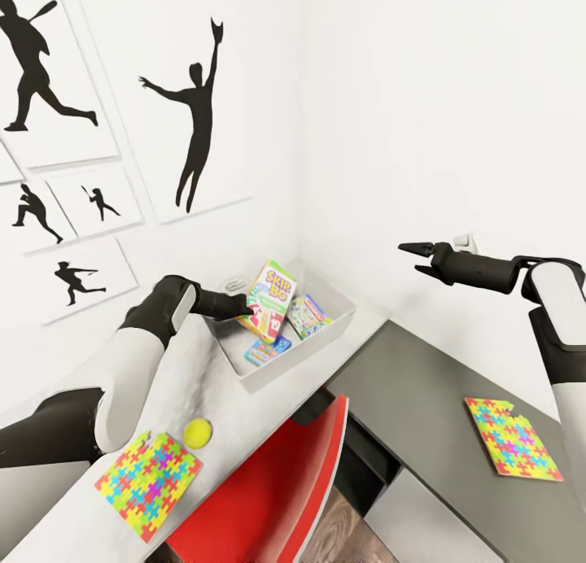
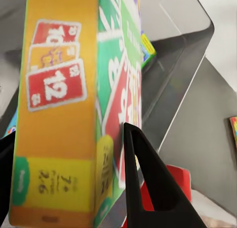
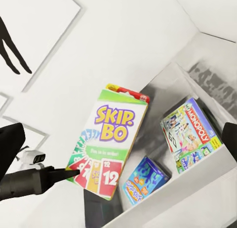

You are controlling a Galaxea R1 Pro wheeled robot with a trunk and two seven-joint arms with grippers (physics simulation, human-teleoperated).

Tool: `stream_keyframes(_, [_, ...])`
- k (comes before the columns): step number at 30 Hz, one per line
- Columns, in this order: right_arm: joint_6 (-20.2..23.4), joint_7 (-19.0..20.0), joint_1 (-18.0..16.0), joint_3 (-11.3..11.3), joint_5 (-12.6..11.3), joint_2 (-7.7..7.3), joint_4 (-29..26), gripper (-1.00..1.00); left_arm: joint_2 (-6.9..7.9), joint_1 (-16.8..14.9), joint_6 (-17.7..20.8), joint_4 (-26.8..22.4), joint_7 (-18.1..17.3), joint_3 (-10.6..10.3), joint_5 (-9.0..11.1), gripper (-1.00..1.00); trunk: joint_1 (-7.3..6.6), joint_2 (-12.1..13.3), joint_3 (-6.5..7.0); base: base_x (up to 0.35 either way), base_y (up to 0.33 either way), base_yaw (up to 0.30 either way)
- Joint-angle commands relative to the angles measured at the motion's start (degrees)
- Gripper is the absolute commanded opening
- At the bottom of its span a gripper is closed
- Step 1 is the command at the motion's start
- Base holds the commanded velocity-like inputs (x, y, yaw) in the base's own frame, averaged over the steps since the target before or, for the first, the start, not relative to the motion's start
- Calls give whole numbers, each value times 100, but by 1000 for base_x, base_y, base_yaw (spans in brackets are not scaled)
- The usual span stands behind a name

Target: Put all the toys in the child's room - the three board games (two on the bed and one on the table), the two jigsaw puzzles on the table, and the tennis ball on the table - inside the toy box on the table in the child's room.

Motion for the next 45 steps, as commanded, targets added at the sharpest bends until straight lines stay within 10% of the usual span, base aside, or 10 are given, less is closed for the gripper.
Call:
stream_keyframes(1, [16,3,-6,2,1,-7,-26,100,-8,-5,34,-3,-30,36,-53,-100,3,-13,-21,0,0,0])
stream_keyframes(45, [16,3,0,-4,9,-28,-131,100,-53,-11,23,-56,-194,14,-62,-100,3,-13,-355,0,0,0])
